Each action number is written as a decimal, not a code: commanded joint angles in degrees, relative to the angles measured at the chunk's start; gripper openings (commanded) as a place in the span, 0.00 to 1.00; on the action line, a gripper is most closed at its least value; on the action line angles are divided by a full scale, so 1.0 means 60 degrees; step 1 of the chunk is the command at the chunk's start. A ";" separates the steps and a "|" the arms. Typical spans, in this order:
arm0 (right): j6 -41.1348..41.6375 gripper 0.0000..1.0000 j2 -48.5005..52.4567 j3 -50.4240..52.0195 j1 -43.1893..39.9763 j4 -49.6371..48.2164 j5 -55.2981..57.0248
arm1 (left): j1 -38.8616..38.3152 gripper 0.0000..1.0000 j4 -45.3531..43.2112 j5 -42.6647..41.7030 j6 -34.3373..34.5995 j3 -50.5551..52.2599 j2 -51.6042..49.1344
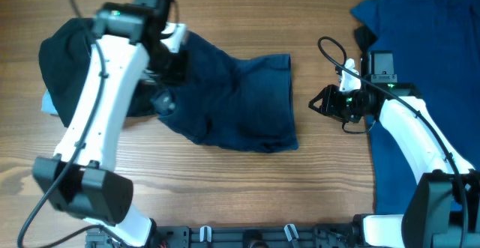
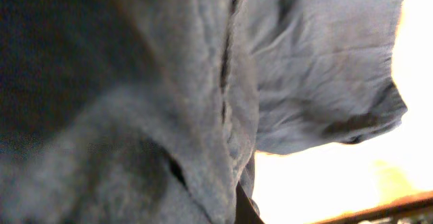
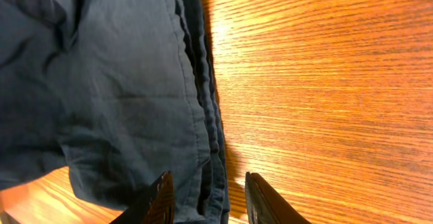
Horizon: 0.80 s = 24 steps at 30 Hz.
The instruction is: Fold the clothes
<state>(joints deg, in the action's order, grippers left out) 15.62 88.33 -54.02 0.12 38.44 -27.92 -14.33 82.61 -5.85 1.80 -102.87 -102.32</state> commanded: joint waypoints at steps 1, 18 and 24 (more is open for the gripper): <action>0.0426 0.35 0.0058 -0.0055 -0.0022 -0.0047 0.0240 | -0.1111 0.08 -0.0987 -0.0189 0.1038 -0.0080 -0.0780; 0.0430 0.39 0.0058 -0.0055 -0.0022 -0.0084 0.0237 | -0.4408 0.31 -0.2721 -0.1800 0.2200 -0.0084 -0.2998; 0.0284 0.44 0.0055 -0.0055 -0.0022 -0.0084 0.0211 | -0.4193 0.78 -0.2044 -0.0903 0.2284 -0.0109 -0.2568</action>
<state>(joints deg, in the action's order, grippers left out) 17.91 88.33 -54.02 0.12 38.22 -27.27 -41.47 69.14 -14.72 15.46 -102.83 -121.38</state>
